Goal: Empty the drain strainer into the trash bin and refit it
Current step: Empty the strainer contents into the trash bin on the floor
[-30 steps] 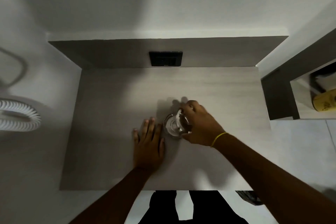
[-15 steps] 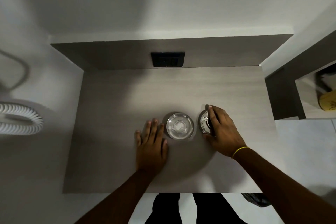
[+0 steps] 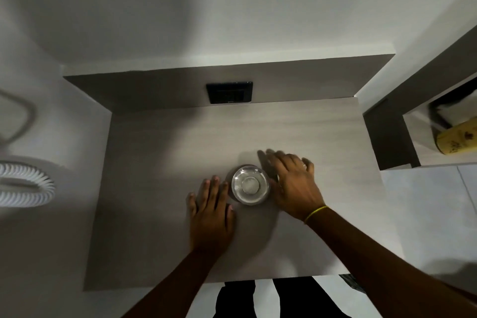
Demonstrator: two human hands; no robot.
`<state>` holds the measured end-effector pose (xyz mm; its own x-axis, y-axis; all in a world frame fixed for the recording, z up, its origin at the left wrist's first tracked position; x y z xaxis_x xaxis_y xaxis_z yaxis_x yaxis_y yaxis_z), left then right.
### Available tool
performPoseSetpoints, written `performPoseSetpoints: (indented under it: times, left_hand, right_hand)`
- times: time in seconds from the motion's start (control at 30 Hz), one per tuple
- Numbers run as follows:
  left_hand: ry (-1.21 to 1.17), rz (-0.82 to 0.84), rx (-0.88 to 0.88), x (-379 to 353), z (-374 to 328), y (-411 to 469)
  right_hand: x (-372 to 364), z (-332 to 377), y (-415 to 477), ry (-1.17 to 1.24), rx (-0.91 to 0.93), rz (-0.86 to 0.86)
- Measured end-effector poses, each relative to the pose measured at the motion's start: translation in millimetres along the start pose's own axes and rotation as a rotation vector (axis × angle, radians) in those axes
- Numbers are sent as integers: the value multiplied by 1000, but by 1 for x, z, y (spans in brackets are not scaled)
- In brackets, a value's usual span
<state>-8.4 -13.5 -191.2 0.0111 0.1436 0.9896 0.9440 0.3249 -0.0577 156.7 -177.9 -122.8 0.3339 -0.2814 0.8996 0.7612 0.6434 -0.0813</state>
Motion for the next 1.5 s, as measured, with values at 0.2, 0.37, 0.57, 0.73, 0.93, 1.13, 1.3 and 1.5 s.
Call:
performPoseSetpoints:
  times: [0.2,0.37,0.57,0.73,0.93,1.13,1.3,1.5]
  left_hand:
    - [-18,80,14,6,-3,2]
    - [-105,131,46,19,-18,-7]
    - [-53,147,-253,34,-90,-39]
    - [15,291,-735,18,-215,-55]
    - [158,376,-1117,-24,-351,-59]
    - [358,379,-1370,-56,-417,-60]
    - [403,322,-1425,-65,-426,-61]
    - [272,270,-1442,-74,-425,-63]
  right_hand:
    - [-24,41,39,-164,93,247]
    - [-9,30,41,0,31,281]
    - [60,-42,-19,387,-274,-35]
    - [100,-139,-139,699,-587,-326]
    - [83,-249,-304,1002,-948,-664]
    - [32,-326,-426,988,-1249,-894]
    - [-22,-375,-438,441,-1139,-665]
    - [-141,-424,-392,-105,-783,23]
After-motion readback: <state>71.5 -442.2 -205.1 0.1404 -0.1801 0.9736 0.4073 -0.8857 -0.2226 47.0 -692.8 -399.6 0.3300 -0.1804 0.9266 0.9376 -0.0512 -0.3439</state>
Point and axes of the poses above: each hand's wrist, its own y-axis towards the middle knuckle, its own x-axis out of the back of the hand, z = x × y, the point moved 8 cm from there along y, towards the middle knuckle, and after that the axes turned 7 degrees about y, right-handed, at the moved point
